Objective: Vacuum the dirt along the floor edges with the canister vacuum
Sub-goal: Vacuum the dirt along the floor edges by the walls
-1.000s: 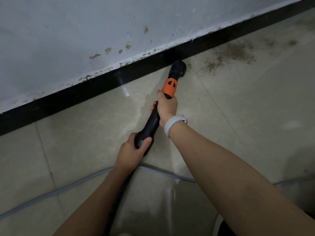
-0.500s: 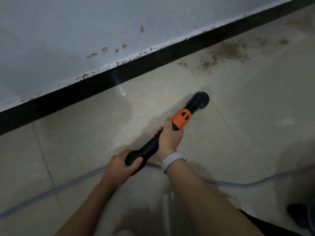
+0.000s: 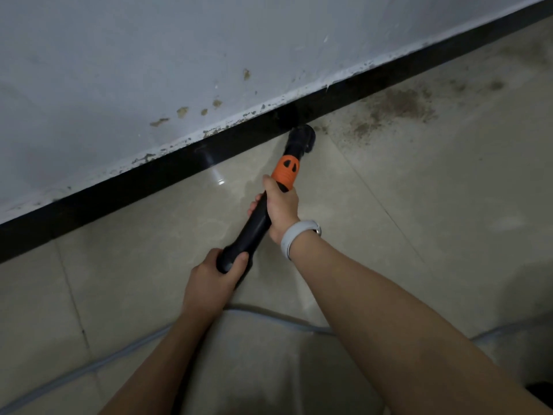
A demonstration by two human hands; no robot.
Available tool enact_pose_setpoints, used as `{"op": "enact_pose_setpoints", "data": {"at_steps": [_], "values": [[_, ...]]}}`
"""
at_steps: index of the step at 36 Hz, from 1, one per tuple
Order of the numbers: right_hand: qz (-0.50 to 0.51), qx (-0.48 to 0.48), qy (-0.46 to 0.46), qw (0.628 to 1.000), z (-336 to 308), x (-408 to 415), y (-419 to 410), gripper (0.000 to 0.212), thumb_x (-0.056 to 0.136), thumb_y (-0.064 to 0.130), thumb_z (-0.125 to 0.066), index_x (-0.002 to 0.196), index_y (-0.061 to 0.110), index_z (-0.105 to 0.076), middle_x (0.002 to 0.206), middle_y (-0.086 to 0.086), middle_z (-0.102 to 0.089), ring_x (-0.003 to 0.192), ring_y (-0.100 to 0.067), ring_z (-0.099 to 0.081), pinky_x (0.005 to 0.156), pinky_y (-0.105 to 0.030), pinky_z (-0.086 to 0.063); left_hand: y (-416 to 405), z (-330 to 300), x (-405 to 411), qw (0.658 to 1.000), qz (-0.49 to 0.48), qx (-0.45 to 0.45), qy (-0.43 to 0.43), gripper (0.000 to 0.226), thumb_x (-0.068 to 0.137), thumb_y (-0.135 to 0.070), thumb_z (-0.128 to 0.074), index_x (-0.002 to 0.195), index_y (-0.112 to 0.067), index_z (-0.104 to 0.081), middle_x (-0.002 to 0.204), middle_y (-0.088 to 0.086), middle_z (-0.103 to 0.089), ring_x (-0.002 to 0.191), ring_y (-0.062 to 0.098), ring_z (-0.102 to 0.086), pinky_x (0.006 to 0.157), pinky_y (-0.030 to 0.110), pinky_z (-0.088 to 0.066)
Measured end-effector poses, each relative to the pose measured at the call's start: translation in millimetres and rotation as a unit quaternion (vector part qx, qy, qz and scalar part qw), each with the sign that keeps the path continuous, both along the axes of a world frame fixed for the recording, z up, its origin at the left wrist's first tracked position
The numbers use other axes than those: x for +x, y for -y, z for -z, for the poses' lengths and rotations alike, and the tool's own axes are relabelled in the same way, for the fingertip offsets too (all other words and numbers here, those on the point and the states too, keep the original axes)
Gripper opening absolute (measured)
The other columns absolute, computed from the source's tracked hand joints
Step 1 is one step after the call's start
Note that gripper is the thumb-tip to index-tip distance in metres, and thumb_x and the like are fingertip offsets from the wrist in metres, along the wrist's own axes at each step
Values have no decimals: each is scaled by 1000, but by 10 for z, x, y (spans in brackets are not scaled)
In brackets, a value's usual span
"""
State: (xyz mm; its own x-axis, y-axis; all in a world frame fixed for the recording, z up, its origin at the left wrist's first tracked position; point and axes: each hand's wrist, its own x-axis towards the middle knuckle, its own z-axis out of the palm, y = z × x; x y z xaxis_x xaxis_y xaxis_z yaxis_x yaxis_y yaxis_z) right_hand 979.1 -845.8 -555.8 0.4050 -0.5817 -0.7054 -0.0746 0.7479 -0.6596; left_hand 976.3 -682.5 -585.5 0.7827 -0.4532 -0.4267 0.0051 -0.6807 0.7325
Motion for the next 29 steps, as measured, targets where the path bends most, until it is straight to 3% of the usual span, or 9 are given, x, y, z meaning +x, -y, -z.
{"op": "enact_pose_setpoints", "data": {"at_steps": [7, 15, 24, 29], "values": [[15, -10, 2, 1000, 17, 55, 285, 15, 90, 14, -60, 93, 10, -45, 56, -5, -48, 39, -16, -48, 45, -25, -48, 307, -9, 142, 1000, 20, 11, -5, 31, 86, -48, -62, 93, -18, -62, 76, -3, -64, 69, 12, -60, 60, 28, -45], [17, -34, -36, 999, -85, 16, 650, 23, 91, 17, -61, 105, 9, -45, 60, -7, -50, 38, -16, -49, 44, -26, -49, 664, -109, 97, 998, 48, -12, -25, 34, 87, -52, -59, 89, -18, -62, 76, -2, -65, 67, 10, -60, 54, 22, -41], [46, -3, -26, 999, -70, -167, 321, 16, 92, 18, -60, 95, 12, -46, 60, -5, -49, 40, -15, -47, 44, -23, -47, 354, -107, 6, 998, 67, 21, 0, 36, 84, -56, -60, 74, -21, -58, 68, 0, -62, 64, 16, -60, 55, 27, -42], [107, -8, -43, 993, -72, -462, 287, 15, 93, 19, -60, 92, 12, -47, 57, -4, -49, 35, -12, -47, 40, -21, -47, 318, -136, -84, 989, 144, 41, 16, 31, 85, -51, -61, 81, -20, -62, 69, -2, -64, 63, 13, -60, 52, 25, -40]]}}
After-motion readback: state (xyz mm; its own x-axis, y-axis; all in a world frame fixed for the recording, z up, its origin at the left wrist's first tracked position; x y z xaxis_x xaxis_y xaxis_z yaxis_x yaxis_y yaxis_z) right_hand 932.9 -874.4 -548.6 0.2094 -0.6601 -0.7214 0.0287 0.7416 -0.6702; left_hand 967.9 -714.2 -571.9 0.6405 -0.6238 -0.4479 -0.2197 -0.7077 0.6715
